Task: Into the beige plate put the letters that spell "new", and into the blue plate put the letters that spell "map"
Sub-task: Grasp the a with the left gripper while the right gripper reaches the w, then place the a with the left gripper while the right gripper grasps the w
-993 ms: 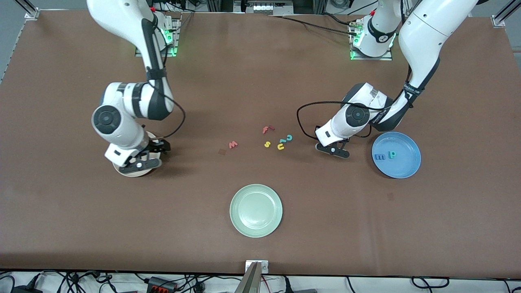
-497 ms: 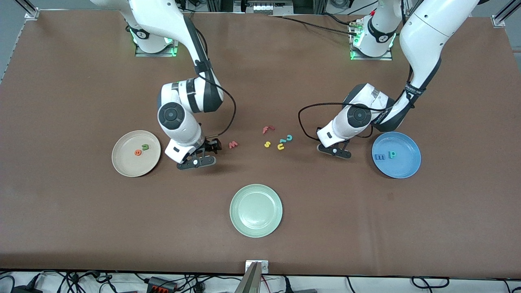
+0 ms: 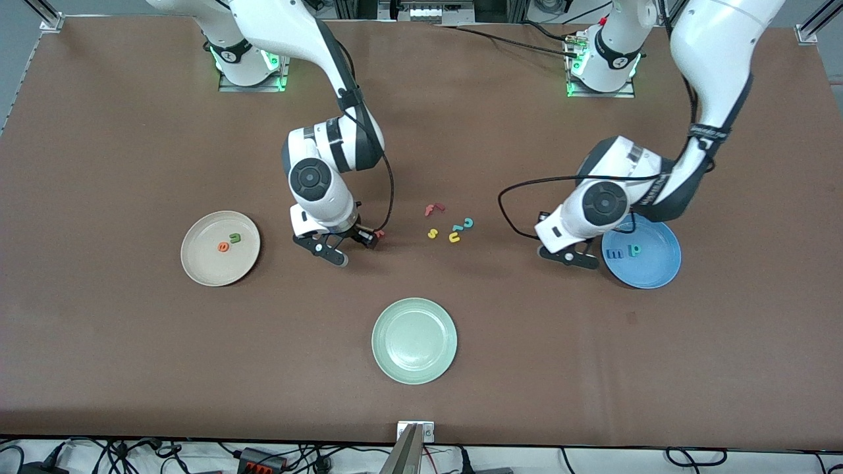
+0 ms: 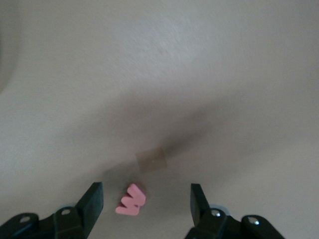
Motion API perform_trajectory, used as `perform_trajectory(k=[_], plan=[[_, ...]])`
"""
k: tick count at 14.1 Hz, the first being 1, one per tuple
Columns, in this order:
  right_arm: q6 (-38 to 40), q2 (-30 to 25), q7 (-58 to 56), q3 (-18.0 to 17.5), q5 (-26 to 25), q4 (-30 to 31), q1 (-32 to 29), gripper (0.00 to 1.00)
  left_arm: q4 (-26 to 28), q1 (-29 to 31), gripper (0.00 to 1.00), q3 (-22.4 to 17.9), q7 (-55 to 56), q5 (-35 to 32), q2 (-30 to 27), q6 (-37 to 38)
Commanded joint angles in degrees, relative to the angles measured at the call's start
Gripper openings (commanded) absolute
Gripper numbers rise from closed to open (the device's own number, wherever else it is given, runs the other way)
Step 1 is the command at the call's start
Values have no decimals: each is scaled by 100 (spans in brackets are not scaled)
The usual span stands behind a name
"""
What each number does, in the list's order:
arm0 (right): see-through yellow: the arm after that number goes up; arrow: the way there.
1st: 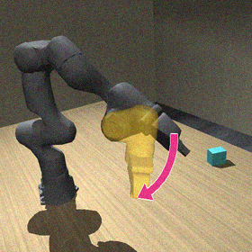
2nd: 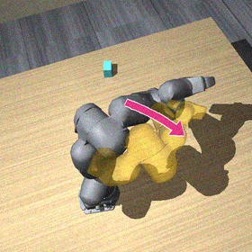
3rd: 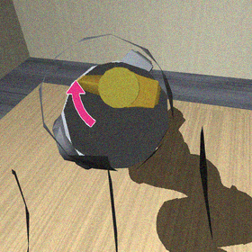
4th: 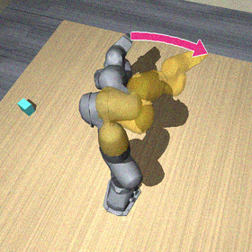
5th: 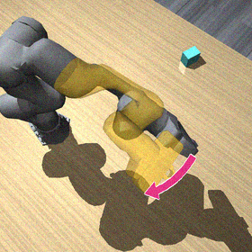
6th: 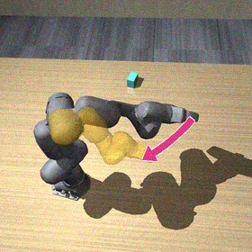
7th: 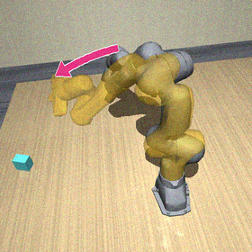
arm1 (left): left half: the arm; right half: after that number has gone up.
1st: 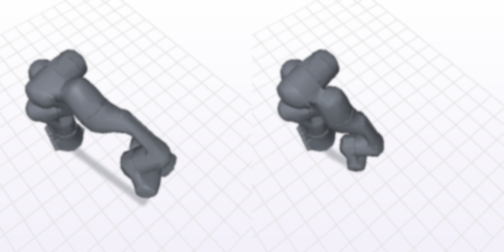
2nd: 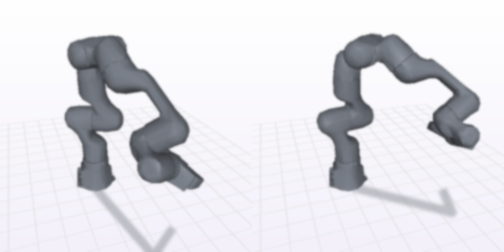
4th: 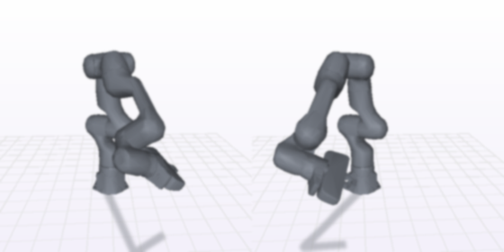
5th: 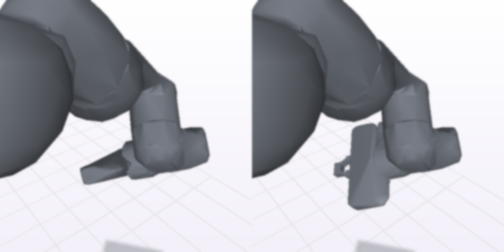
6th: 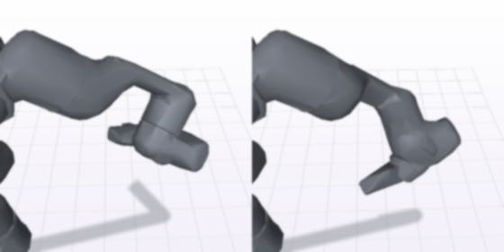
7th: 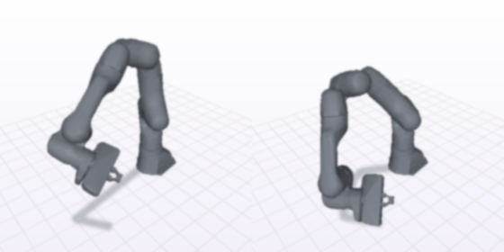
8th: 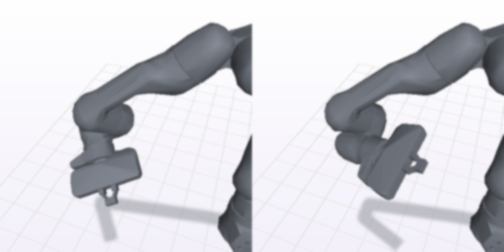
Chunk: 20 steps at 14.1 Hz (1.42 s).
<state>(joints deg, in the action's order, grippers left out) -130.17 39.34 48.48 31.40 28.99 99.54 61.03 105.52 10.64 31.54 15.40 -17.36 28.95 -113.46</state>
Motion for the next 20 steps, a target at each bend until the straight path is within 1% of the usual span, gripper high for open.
perform_trajectory(k=[1, 4, 5, 6, 9, 10, 11, 12, 13, 15, 16, 17, 18, 19, 20], plan=[[18, 153, 862, -3, 89, -84, 154, 79, -216, 674, 16, 36, -772, -145, 40, 315], [18, 179, 1557, -29, 89, -84, 172, 79, -172, 1316, 16, 19, -1283, -153, 110, 298], [9, 179, 1794, -99, 89, -84, 163, 79, -137, 1518, 17, 19, -1389, -214, 163, 289], [-34, 197, 1979, -125, 89, -84, 163, 79, -6, 1694, 17, 28, -1460, -267, 181, 281], [-192, 372, 2542, -135, 89, -84, 259, 78, 477, 1888, 18, 28, -1460, -277, 128, 106], [-219, 399, 2613, -134, 89, -84, 303, 76, 609, 1994, 23, 36, -1469, -277, 128, -61], [-228, 399, 2718, -143, 97, -84, 295, 75, 697, 2047, 40, 36, -1461, -277, 128, -210], [-228, 399, 2806, -143, 106, -84, 286, 72, 707, 2048, 83, 36, -1460, -277, 137, -238], [-228, 399, 2816, -143, 115, -84, 295, 72, 690, 2048, 100, 54, -1460, -277, 128, -203], [-237, 416, 2851, -143, 298, -84, 304, 72, 646, 2030, 100, 107, -1452, -277, 41, -142], [-263, 443, 2851, -143, 430, -93, 304, 70, 628, 2021, 100, 159, -1452, -277, -21, -89], [-307, 452, 2851, -143, 510, -93, 304, 69, 506, 2021, 100, 255, -1443, -277, -99, 33], [-342, 460, 2860, -143, 511, -93, 304, 68, 279, 2012, 100, 378, -1434, -268, -109, 313], [-342, 478, 2860, -143, 511, -93, 295, 63, 7, 2012, 100, 492, -1434, -268, -109, 620], [-351, 496, 2851, -143, 511, -93, 295, 63, -309, 1978, 100, 598, -1434, -268, -100, 954]])
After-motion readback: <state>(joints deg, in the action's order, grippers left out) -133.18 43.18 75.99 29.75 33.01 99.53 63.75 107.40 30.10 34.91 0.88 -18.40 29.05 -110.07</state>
